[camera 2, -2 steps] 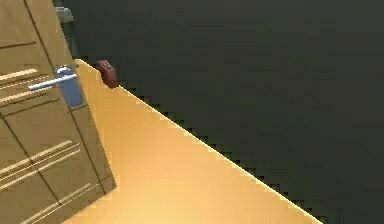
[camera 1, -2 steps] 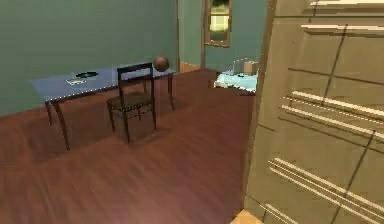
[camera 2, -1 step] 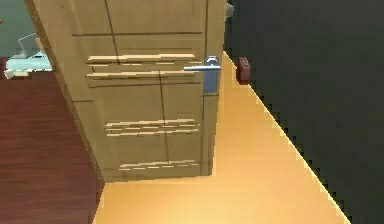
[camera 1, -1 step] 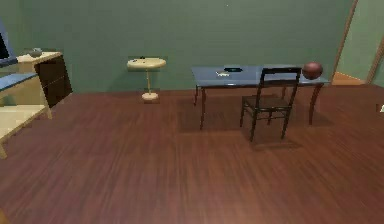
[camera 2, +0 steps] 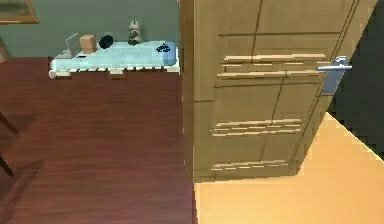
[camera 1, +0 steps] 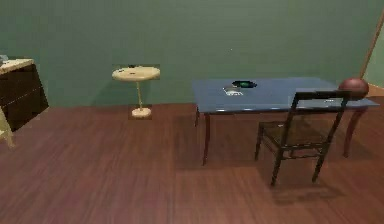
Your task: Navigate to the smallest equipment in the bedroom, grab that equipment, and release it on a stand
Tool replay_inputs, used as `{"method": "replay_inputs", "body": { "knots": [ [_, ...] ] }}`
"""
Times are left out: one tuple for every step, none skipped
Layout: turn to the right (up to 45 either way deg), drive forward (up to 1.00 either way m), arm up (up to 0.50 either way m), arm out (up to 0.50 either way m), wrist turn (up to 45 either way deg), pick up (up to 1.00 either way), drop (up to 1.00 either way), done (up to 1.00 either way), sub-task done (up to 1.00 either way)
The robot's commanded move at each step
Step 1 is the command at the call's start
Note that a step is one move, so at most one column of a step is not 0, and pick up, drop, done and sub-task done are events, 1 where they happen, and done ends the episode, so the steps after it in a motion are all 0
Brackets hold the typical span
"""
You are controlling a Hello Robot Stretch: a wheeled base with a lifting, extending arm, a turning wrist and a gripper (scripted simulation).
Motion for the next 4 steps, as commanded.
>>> {"method": "replay_inputs", "body": {
  "knots": [
    [-39.0, 0.0, 0.0, 0.0, 0.0, 0.0, 0.0, 0.0, 0.0],
    [0.0, 0.7, 0.0, 0.0, 0.0, 0.0, 0.0, 0.0, 0.0],
    [-39.0, 0.0, 0.0, 0.0, 0.0, 0.0, 0.0, 0.0, 0.0],
    [0.0, 1.0, 0.0, 0.0, 0.0, 0.0, 0.0, 0.0, 0.0]
  ]
}}
